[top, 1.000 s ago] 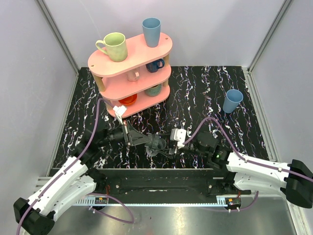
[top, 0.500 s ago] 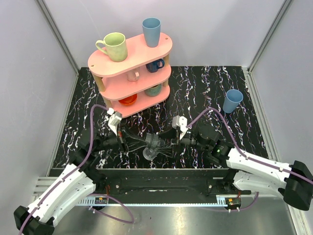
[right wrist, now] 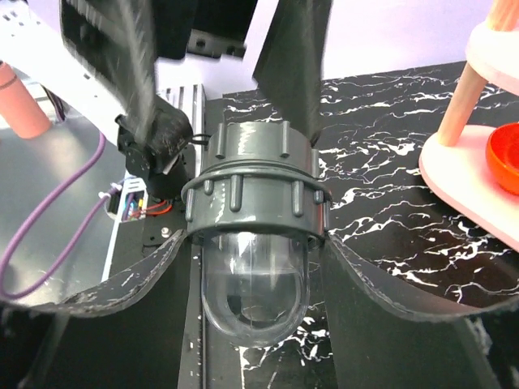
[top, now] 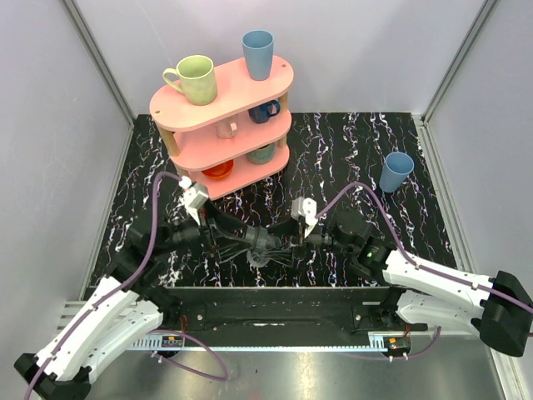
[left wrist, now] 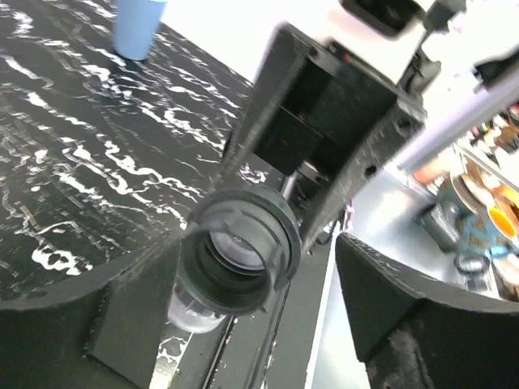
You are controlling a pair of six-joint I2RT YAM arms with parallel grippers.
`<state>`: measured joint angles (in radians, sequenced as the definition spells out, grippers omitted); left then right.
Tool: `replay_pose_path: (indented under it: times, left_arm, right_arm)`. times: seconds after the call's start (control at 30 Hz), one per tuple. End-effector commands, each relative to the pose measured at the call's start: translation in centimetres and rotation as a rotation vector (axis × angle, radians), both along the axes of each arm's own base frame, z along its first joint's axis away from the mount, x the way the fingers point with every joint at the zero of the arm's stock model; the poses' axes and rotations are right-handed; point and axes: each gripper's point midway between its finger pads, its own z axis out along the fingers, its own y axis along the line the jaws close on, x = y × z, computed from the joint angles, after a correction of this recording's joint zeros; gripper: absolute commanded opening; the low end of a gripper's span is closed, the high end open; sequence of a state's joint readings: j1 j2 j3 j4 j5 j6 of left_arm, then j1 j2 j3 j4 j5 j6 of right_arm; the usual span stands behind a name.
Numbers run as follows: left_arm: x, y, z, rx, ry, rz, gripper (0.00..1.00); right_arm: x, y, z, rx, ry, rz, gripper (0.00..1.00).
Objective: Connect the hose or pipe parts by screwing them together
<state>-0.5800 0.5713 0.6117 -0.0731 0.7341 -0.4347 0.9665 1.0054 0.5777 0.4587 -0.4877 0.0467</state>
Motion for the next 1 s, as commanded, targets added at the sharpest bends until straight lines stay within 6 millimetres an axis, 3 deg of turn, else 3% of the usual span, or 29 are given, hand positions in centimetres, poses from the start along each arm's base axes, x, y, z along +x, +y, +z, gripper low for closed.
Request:
replay_pose_path:
  times: [0.0,0.1,0.33,0.53,0.7,0.97]
  left_arm:
    - [2.4,2.0,2.4,0.012,0.116,0.242,0.84]
    - [1.7,2.0,2.5,0.023,0.217,0.234,0.87]
    - [2.2,1.3,-0.5,0.116,0.559,0.288,0.83]
    - [2.4,0.6,0.4,0.073,0.577,0.258,0.88]
    - [2.0,0.2,-1.2,0.088,0.669,0.235,0.88]
    - [1.5,-0.2,-0.9,-0.058,0.757,0.176,0.79]
  right_arm:
    - [-0.1,-0.3,1.8,0.038,-0.195,0.005,0.0]
    - [1.1,-0.6,1.1,0.005,-0.276,-0.05,0.0]
    - [1.9,-1.1,2.5,0.025,-0.539,-0.142,0.0]
    - [1.2,0.0,1.9,-0.052,-0.715,-0.184,0.0]
    - [1.1,-0.2,3.2,-0.011,-0.78,-0.261,0.0]
    - [0.8,0.0,3.4,0.004,-0.799,-0.277,0.0]
